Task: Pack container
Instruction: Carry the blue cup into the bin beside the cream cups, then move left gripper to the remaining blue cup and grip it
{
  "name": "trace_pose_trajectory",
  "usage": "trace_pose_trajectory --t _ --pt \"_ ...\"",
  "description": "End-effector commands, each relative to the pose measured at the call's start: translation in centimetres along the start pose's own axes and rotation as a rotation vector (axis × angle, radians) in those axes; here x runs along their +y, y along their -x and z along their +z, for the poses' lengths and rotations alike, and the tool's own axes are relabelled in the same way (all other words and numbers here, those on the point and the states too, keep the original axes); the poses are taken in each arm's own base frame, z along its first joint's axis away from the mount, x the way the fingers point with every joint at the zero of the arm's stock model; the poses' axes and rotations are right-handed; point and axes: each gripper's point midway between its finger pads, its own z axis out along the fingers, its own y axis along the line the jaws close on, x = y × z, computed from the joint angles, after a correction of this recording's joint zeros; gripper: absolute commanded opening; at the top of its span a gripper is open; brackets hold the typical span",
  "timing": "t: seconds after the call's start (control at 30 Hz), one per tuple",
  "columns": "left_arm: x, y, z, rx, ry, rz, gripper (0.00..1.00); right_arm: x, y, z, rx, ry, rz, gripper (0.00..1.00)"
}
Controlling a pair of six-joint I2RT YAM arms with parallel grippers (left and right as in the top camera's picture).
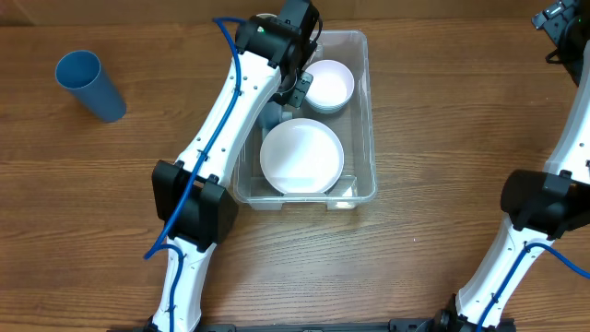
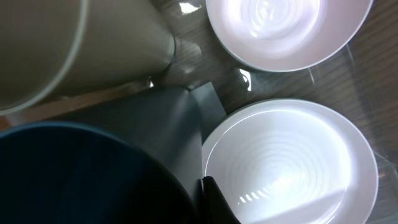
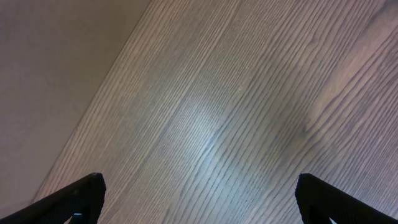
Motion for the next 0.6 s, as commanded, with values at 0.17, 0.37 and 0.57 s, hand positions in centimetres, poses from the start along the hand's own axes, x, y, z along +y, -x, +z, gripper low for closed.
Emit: trace_pose_trajectory --t 0.17,0.37,0.57 --pt "1.9 0.5 -0.6 -0.020 0.095 0.020 0.31 0.2 1.0 -2.1 -0.047 0.031 0.016 1.00" --pt "2.7 3.5 -7.0 -0.190 0.111 -0.006 0.59 0.2 1.0 -2.1 -0.047 0.031 0.016 1.00" --pt "3.5 3.4 -15.5 -0.355 0.079 -0.106 0.68 0.2 1.0 -2.1 -0.047 0.031 0.016 1.00"
